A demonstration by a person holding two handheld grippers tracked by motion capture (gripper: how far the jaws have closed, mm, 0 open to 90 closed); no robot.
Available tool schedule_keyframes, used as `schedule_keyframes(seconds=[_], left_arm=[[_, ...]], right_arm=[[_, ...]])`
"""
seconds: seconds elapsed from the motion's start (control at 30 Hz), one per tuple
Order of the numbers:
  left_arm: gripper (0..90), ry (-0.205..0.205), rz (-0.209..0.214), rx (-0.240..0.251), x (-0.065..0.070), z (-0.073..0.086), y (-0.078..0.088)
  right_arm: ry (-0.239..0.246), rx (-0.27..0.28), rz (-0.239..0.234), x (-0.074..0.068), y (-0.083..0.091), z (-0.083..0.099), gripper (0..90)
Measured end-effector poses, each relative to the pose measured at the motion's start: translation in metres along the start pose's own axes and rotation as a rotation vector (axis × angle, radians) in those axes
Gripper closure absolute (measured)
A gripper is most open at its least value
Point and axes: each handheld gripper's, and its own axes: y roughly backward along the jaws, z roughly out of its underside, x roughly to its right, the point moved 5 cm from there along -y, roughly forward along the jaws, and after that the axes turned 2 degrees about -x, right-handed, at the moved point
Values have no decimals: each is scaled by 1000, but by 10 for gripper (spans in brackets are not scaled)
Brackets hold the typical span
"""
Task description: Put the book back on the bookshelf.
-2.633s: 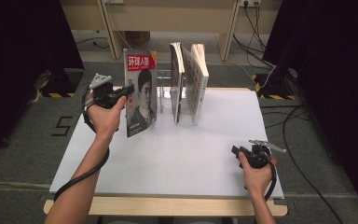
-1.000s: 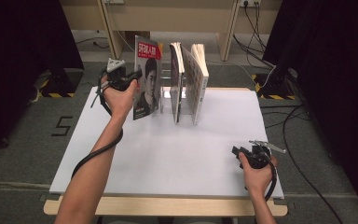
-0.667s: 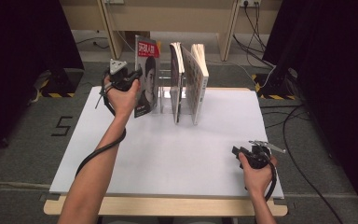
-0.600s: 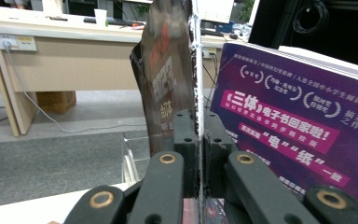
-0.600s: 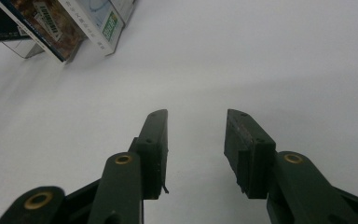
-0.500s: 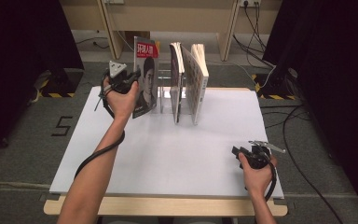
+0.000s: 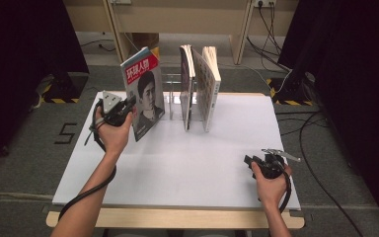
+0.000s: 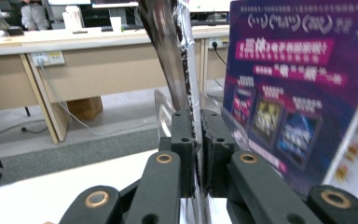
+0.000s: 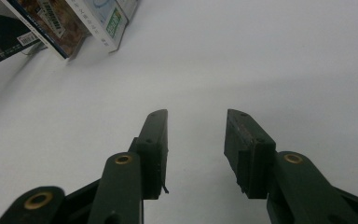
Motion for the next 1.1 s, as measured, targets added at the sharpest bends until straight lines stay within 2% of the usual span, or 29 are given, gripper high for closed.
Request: schedule_keyframes(seconds=[0.27, 0.67, 0.83, 0.9, 1.1], left_arm=[[844, 25, 29, -23, 0, 21, 15], [830, 27, 55, -32, 4, 33, 21], [822, 15, 58, -25, 5, 33, 21], [815, -16, 55, -14, 7, 30, 20], [770, 13, 69, 12, 10, 20, 14]], right_arm=[[-6, 6, 4, 0, 1, 0, 600], [-7, 1, 3, 1, 0, 0, 599], [-14, -3, 3, 0, 0, 1, 599], [-13, -3, 1, 0, 0, 1, 599], [-15, -8, 1, 1, -1, 2, 597]])
